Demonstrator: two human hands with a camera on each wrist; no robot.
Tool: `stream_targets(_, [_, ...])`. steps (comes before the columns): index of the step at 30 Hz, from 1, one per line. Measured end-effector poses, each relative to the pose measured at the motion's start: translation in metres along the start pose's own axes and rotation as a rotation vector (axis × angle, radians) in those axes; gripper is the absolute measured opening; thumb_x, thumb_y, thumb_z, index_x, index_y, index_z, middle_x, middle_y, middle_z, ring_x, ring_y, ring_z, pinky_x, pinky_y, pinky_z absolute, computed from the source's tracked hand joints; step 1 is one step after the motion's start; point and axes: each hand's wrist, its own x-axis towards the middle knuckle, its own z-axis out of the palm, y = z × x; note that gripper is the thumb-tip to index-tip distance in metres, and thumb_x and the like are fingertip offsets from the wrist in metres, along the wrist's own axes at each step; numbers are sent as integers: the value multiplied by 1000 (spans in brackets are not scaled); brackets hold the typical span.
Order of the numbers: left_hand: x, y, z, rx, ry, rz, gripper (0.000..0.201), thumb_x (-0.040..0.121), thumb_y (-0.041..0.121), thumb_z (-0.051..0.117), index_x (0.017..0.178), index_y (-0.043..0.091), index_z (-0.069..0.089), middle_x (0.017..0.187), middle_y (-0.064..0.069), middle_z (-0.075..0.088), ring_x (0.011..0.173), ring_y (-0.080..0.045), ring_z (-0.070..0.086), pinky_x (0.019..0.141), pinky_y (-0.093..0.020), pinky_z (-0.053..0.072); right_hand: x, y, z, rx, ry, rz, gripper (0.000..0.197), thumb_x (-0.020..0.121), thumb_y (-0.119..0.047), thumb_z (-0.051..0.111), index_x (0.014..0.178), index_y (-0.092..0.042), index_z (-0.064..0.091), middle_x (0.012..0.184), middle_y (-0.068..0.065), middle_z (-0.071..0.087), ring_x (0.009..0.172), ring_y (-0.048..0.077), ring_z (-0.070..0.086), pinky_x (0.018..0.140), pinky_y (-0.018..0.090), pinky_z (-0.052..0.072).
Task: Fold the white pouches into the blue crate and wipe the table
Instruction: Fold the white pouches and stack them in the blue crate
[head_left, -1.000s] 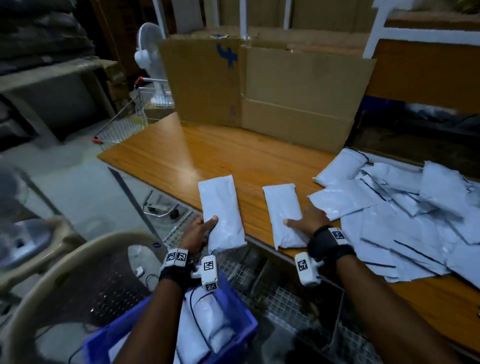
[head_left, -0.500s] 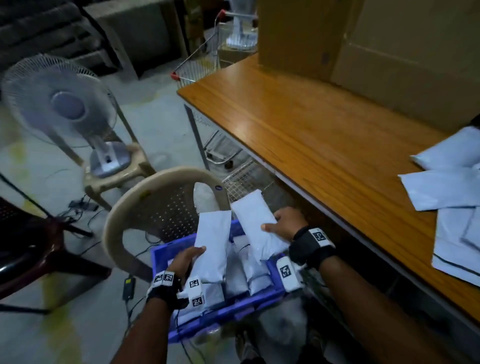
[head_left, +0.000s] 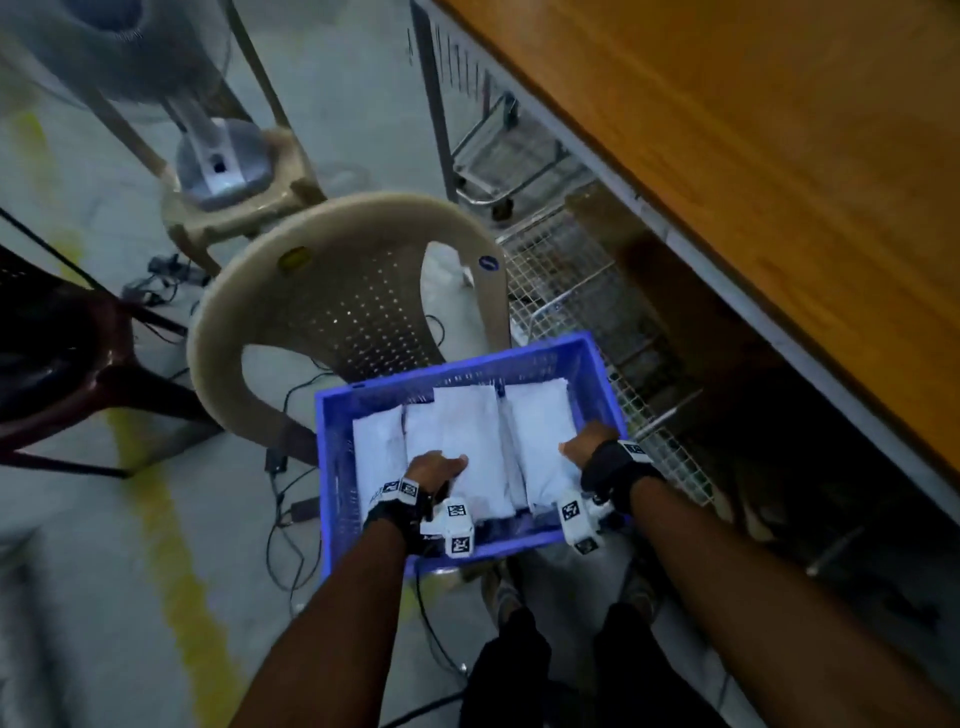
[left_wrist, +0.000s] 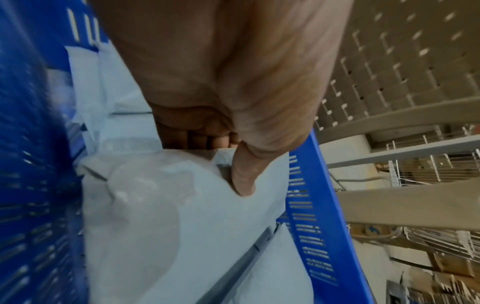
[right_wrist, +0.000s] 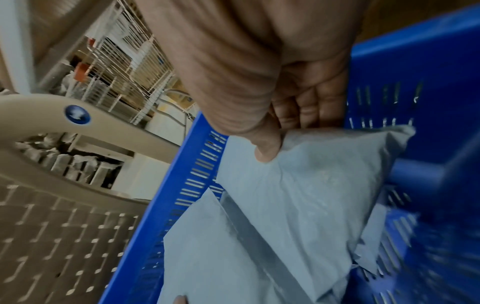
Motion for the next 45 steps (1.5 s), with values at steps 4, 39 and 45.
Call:
stream_targets(4, [40,-8,23,-59,10,-4,50,88,48,69,110,4,63,96,-22,69,82,-32,68,70,-41,56,32,-4,17,71,20,-23,54,82,-40,67,122,-3,61,126,19,62,110,35,62,84,34,49])
stream_targets(39, [2,55,20,-73,168,286,50,77,29,84,121,18,64,85,0,67,84,-16,65,81,-26,50,-23,5,-32,407,194,-191,43,84,-42,73,113,-11,69,121,8,67,113,26,61,96,30,45])
stream_targets(45, [-67,134,17,-159,141,515,42,74,40,82,105,16,67,78,-10,68,72,-19,62,73,-35,51,-109,38,-107,820,330,-300,27,79,-42,76,93,-23,65,82,0,68,62,10,58,64,29,48])
